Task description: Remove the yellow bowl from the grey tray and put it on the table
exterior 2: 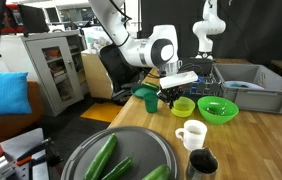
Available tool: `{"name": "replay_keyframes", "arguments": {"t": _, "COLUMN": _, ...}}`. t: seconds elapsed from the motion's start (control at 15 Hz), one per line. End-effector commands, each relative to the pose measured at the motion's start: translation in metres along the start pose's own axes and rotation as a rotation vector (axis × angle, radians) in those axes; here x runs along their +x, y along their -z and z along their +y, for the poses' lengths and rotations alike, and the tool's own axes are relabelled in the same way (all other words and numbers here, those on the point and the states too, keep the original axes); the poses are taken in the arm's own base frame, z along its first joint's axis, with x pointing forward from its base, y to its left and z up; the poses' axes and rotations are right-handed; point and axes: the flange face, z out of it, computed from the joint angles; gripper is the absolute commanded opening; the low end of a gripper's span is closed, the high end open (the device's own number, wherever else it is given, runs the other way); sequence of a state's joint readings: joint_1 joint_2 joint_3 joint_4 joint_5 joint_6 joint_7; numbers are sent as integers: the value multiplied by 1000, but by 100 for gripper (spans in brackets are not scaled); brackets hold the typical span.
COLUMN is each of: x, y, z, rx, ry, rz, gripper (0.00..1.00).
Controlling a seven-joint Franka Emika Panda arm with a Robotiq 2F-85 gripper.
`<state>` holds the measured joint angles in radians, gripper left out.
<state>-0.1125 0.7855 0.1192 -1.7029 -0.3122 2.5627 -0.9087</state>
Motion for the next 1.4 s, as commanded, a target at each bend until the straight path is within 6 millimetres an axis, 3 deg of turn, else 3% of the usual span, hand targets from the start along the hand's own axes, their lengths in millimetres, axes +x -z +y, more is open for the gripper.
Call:
{"name": "replay_keyframes", "arguments": {"t": 0.0, "x": -5, "y": -3, "z": -9, "rx": 20, "ry": 61, "rz": 26, "gripper": 30}}
{"name": "replay_keyframes", "arguments": {"t": 0.33, "x": -7, "y": 1, "z": -16, "rx": 29, "ry": 60, "rz": 12, "gripper": 64}}
{"name": "replay_keyframes", "arguments": {"t": 0.67, "x": -8, "y": 28, "z": -18, "rx": -27, "ry": 42, "rz": 17, "gripper": 98}}
{"name": "replay_keyframes", "arguments": {"t": 1.33, "x": -28, "y": 51, "z": -39, "rx": -130, "ry": -7, "rz": 56, "gripper": 100}}
